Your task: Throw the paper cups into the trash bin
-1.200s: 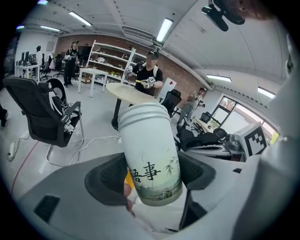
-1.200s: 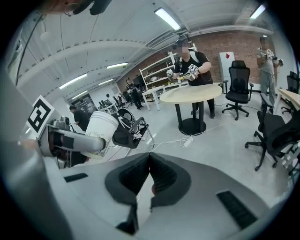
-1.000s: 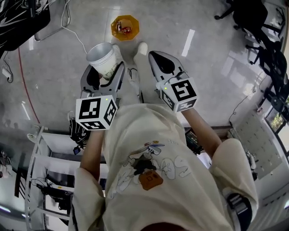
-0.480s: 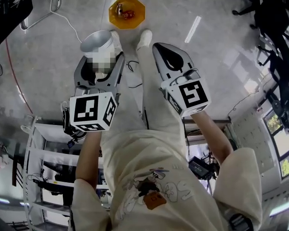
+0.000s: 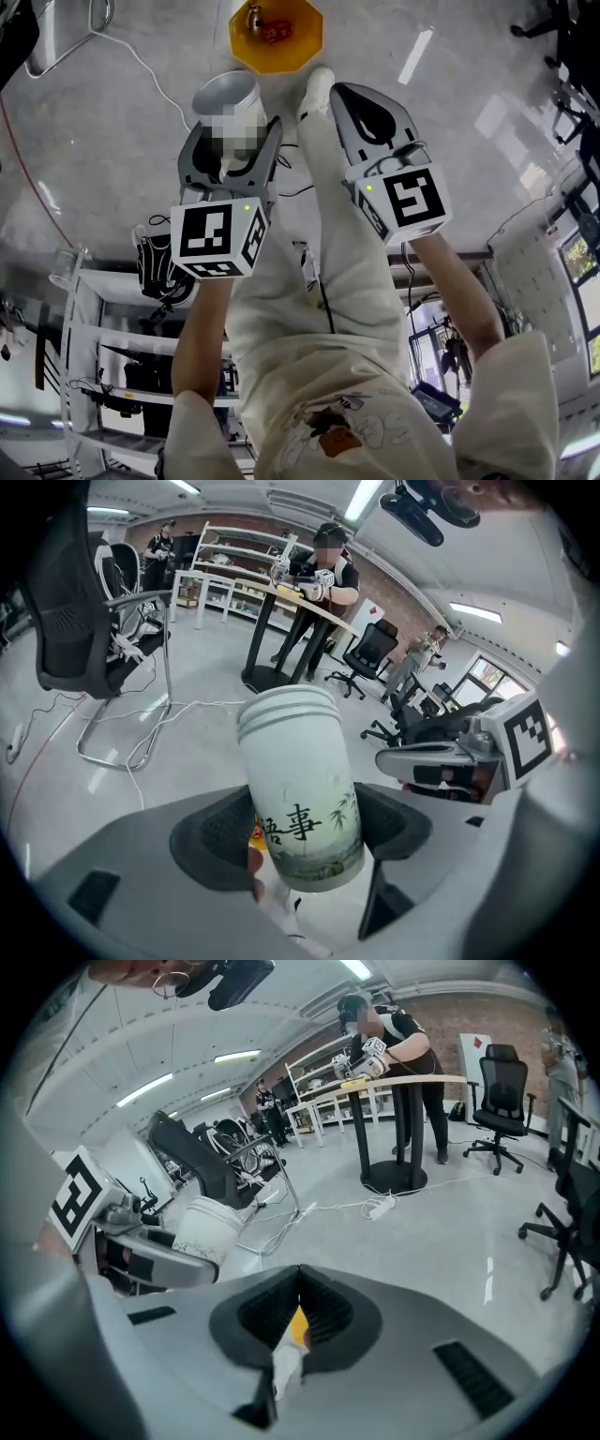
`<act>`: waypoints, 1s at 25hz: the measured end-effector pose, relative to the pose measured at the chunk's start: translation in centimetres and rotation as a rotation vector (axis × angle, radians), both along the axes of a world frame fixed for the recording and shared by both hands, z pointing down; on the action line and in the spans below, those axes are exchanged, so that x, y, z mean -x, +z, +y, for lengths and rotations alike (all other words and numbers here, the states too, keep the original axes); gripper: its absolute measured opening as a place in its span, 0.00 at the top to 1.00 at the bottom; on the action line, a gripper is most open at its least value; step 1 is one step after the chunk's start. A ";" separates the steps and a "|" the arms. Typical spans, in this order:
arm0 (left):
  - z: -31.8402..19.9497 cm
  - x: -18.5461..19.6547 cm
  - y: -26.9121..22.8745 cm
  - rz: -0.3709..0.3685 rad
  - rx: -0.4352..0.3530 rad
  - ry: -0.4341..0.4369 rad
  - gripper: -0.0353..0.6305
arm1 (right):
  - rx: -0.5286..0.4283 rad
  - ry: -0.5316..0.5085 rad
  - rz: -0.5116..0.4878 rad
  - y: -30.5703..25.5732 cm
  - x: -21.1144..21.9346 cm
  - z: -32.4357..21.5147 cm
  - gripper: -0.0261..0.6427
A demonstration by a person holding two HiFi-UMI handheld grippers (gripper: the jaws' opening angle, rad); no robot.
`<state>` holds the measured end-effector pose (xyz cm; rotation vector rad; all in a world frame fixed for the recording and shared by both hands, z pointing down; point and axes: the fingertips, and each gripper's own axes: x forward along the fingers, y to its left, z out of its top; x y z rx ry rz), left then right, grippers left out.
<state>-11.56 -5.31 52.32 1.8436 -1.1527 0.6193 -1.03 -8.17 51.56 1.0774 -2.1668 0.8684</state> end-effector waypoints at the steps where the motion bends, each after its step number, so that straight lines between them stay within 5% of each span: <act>1: 0.0 -0.2 1.3 0.001 0.002 0.012 0.44 | 0.007 0.007 0.003 1.1 0.0 -0.2 0.95; 18: -3.2 -2.6 23.7 -0.028 0.068 0.030 0.44 | 0.058 -0.020 0.041 22.0 -0.2 -0.5 0.95; 25: -3.8 -3.5 31.2 -0.051 0.160 0.042 0.44 | 0.077 0.004 0.038 28.4 0.0 -0.7 0.95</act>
